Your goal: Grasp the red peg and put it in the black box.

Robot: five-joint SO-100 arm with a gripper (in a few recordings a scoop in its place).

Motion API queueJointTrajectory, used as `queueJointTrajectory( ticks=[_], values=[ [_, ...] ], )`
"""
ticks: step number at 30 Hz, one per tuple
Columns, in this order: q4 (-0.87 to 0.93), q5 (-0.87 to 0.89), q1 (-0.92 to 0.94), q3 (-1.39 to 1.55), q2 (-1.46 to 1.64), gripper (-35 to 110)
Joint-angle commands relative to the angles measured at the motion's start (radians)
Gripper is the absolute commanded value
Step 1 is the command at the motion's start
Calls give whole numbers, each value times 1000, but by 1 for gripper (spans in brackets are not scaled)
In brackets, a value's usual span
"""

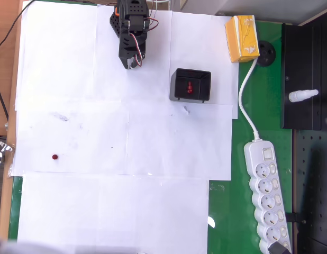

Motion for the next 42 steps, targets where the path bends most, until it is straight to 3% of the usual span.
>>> queueJointTrajectory(
  ticks=[1,12,15,21,27,31,37,42],
  values=[
    [89,18,-23,-83,-112,0],
    [80,23,-2,-83,-109,0],
    [21,-86,29,-83,-2,1],
    [-437,-44,75,-83,334,3],
    [-712,15,81,-77,552,2],
    [-1247,43,126,-71,910,1],
    [-1767,32,204,-71,1279,2],
    [-2083,12,227,-78,1520,2]
  ],
)
